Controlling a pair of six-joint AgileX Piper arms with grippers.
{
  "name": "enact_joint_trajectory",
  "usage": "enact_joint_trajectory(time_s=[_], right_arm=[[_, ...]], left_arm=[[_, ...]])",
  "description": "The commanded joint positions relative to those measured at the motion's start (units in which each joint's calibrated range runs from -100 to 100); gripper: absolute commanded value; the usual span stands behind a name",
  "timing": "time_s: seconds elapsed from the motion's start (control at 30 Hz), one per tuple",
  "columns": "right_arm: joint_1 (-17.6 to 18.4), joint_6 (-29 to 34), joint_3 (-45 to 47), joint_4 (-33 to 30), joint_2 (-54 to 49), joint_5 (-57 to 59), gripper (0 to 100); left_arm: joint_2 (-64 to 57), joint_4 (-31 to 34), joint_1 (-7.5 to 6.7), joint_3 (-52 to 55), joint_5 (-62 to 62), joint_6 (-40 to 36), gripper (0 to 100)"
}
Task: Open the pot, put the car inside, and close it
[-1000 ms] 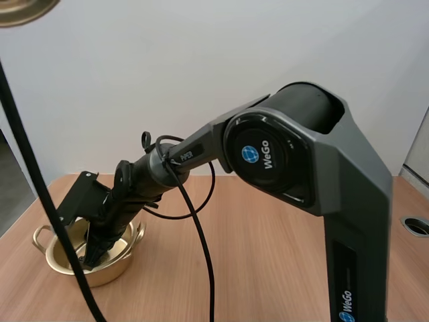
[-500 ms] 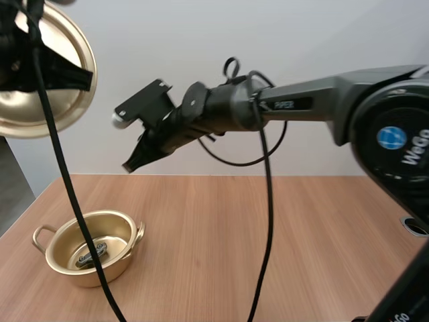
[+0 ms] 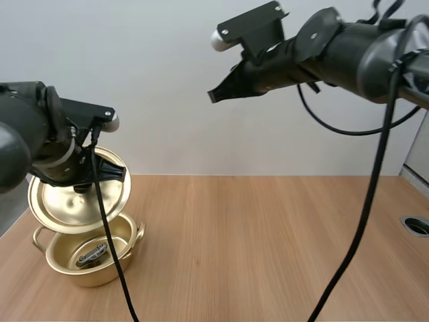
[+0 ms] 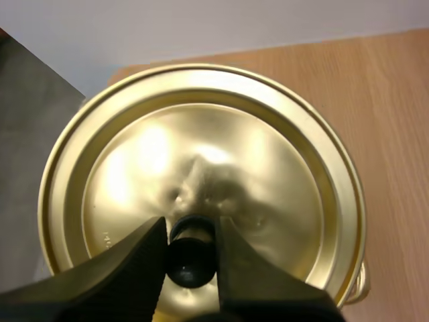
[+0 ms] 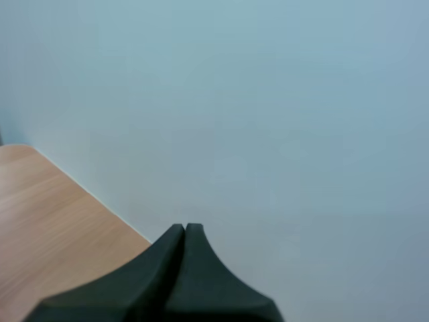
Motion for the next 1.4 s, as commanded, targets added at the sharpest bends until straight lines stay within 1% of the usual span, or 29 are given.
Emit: enact_joint_trajectory(time_s=[0.0, 0.1, 0.33, 0.67, 0.9, 1.03, 1.07, 1.1, 1.17, 1.23, 1.3, 1.33, 1.37], right_arm=[[-4.6, 0.0, 0.0, -1.4, -2.6, 0.3, 0], [-5.3, 0.0, 0.2, -1.6, -4.9, 0.6, 0], [-5.3, 0.1, 0.8, -1.6, -8.0, 2.9, 0], [-5.3, 0.3, 0.9, -2.8, -8.3, 6.3, 0], [-5.3, 1.7, 0.9, -5.3, -8.3, 6.9, 0], [-5.3, 1.7, 0.9, -5.5, -8.3, 7.2, 0], [-5.3, 1.7, 0.9, -5.5, -8.3, 7.2, 0], [-5.3, 1.8, 0.9, -5.5, -8.3, 7.2, 0], [-5.3, 1.8, 0.9, -5.5, -8.3, 7.2, 0], [-5.3, 1.8, 0.9, -5.5, -8.3, 7.2, 0], [-5.3, 1.8, 0.9, -5.5, -8.3, 7.4, 0], [-5.3, 1.8, 0.9, -5.5, -8.3, 7.9, 0], [-5.3, 1.8, 0.9, -5.5, -8.3, 8.2, 0]], left_arm=[[4.3, 0.0, -0.01, 0.0, 0.2, 0.2, 0], [6.6, 0.0, -0.01, 0.0, 0.4, 1.1, 0], [13.1, -0.1, -0.01, 0.0, 3.8, 1.8, 0], [19.5, -0.1, -0.01, 0.0, 6.0, 4.1, 0], [23.7, -0.1, -0.01, 0.0, 5.4, 4.0, 0], [24.6, -0.1, -0.01, 0.0, 4.7, 4.0, 1], [24.6, -0.1, -0.01, 0.0, 4.2, 4.0, 4], [24.6, -0.1, -0.01, 0.0, 3.7, 4.0, 10], [24.6, -0.1, -0.01, 0.0, 2.6, 4.0, 27], [24.6, -0.1, -0.01, 0.0, 1.3, 4.0, 56], [24.4, 0.1, -0.01, 0.0, -0.6, 3.6, 89], [24.1, 0.5, -0.01, 0.0, -1.0, 3.1, 100], [23.7, 0.8, -0.01, -0.1, -1.2, 2.9, 100]])
